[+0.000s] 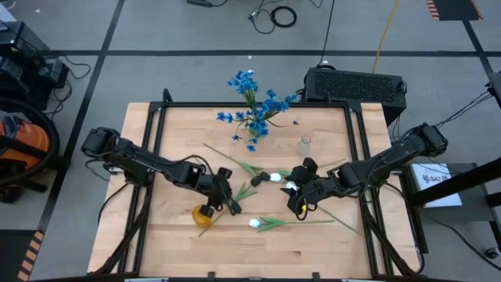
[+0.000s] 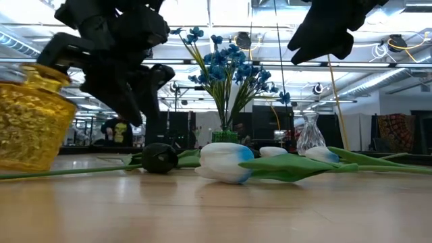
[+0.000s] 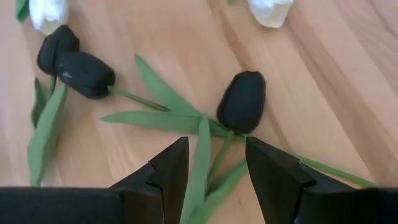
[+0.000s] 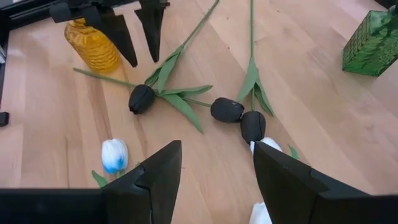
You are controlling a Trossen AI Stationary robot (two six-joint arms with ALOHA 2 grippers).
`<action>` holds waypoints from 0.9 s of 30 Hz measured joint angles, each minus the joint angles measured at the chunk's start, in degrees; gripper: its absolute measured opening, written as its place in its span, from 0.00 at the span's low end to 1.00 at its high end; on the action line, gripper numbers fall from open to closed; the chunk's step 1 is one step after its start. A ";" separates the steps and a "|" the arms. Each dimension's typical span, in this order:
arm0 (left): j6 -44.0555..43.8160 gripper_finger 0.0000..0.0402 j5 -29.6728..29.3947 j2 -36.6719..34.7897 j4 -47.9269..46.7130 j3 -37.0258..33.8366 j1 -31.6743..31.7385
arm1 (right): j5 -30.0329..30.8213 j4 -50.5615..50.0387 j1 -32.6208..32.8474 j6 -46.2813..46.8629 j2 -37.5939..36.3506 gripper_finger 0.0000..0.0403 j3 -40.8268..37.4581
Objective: Sort flowers into vase by color
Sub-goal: Put the bottom black tulip into the transparent vase
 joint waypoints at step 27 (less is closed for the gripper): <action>-6.71 0.41 -3.88 -2.89 -4.76 -0.58 -4.28 | 0.00 -0.10 0.00 -0.48 -0.02 0.48 0.00</action>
